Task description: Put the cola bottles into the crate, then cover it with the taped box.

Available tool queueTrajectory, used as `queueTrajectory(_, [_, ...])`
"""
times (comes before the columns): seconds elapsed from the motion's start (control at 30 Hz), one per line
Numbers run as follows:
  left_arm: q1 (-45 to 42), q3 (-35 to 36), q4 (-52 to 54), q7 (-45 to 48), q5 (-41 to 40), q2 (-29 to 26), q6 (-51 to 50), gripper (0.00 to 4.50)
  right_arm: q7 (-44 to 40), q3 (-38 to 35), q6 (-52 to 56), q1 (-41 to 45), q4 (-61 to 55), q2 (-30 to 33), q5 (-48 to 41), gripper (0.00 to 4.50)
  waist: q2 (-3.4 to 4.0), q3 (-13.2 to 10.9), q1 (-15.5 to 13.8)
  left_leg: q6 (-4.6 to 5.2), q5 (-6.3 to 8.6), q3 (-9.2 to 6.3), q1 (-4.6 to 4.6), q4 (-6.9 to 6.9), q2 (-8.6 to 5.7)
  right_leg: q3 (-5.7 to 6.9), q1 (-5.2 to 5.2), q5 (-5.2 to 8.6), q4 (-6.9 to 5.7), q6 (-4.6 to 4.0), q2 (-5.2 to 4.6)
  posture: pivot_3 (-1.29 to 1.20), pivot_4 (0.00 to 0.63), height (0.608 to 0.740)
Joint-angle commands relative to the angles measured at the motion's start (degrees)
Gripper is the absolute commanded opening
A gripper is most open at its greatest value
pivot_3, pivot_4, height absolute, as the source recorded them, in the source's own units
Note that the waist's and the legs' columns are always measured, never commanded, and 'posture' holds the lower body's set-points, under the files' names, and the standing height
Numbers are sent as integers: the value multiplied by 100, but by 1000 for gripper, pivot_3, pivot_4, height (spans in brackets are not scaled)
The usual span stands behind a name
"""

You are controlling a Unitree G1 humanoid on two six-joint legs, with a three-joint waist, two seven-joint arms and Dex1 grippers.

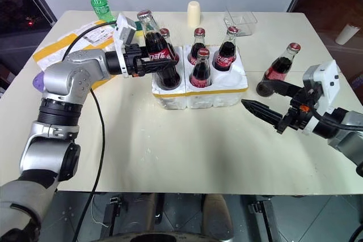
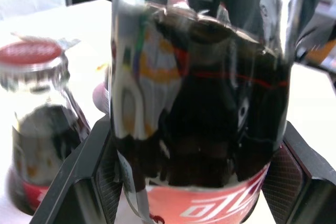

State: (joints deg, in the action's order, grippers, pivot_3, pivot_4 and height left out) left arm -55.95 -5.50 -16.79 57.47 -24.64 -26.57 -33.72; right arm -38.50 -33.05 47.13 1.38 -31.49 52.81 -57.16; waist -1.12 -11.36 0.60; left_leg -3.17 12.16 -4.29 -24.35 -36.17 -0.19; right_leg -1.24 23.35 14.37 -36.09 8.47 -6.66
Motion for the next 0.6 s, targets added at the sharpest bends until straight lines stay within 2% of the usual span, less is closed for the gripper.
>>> queueTrajectory(0.03, [-198,-42,-22,47,282,98,566,2826,83,-250,-65,-47,-208,-44,-120,4500,-1,-1,-3,0,0,0,-1,-3,0,0,-1,0,0,1,0,0,150,739])
queueTrajectory(0.37, [73,-366,-279,15,880,238,884,2826,214,-98,-205,55,-26,-44,162,4500,-1,0,4,0,0,0,-2,-4,0,0,-1,0,1,1,0,0,150,739])
queueTrajectory(0.43, [88,-344,-485,-156,987,324,895,3863,289,-61,-238,104,0,-58,229,4500,-1,0,-1,0,0,0,-2,-4,-1,0,-1,0,0,1,-1,0,150,739])
queueTrajectory(0.47, [89,-317,-546,-200,1009,358,895,4205,312,-51,-252,116,7,-64,256,4500,-1,-1,-1,0,0,-1,-2,-7,-1,0,-1,-1,-1,1,-1,0,150,739])
queueTrajectory(0.5, [93,-286,-587,-236,1018,384,883,4394,342,-45,-270,126,17,-78,284,4500,-1,0,0,0,0,-1,-2,-8,-1,0,-1,-1,-1,1,0,0,150,739])
queueTrajectory(0.6, [191,-156,-477,-309,946,377,787,4394,624,-43,-286,227,115,-184,423,4500,-1,0,3,0,0,-1,0,-7,-1,0,-5,-1,0,1,-1,0,150,739])
